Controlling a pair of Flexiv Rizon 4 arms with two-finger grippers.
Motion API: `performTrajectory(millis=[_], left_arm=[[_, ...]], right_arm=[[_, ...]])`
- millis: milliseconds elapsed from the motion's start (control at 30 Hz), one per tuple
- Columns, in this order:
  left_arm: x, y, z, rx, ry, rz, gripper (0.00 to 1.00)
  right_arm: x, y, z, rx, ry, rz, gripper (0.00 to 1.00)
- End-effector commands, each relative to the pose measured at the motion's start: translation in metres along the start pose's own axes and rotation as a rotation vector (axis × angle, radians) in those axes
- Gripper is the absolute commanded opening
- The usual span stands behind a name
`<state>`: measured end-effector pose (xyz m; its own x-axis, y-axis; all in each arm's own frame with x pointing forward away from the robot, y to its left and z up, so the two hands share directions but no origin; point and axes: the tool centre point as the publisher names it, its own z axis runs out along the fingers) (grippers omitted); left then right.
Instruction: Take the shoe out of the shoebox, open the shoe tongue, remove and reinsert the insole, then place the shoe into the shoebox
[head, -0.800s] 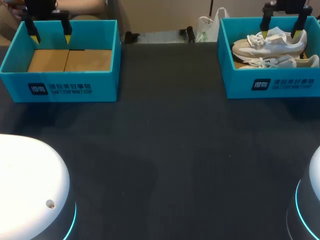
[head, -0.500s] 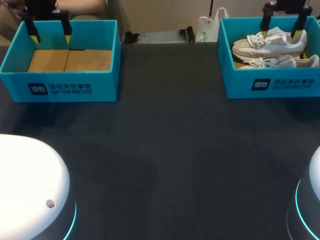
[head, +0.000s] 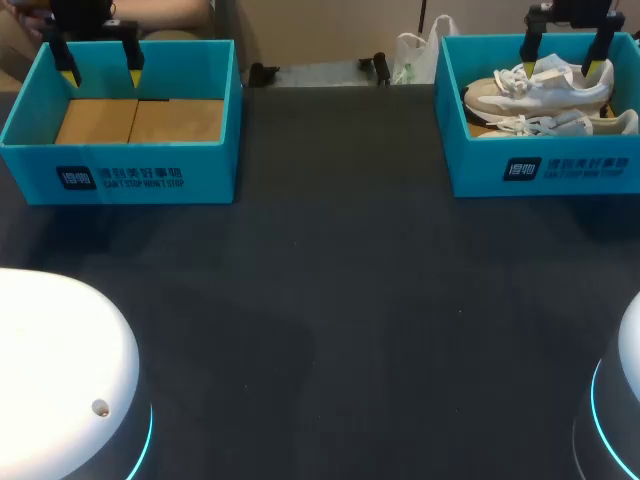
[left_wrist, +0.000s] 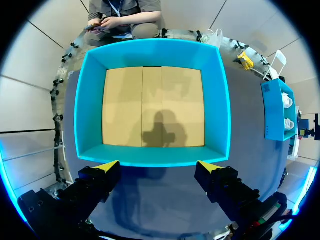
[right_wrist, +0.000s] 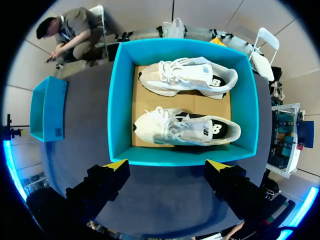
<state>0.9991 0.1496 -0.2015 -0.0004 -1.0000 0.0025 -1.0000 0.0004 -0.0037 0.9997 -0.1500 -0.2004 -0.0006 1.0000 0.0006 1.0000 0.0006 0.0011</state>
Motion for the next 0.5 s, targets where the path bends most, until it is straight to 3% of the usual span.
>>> performTrajectory(millis=[33,233,500], left_arm=[[0.000,0.000,-0.001,-0.001,-0.001,0.000,1.00],[0.000,0.000,-0.001,-0.001,-0.001,0.000,1.00],[0.000,0.000,-0.001,-0.001,-0.001,0.000,1.00]], right_arm=[[0.000,0.000,0.000,0.000,0.000,0.000,1.00],[0.000,0.000,0.000,0.000,0.000,0.000,1.00],[-0.045,0.007,0.005,-0.086,-0.038,0.073,1.00]])
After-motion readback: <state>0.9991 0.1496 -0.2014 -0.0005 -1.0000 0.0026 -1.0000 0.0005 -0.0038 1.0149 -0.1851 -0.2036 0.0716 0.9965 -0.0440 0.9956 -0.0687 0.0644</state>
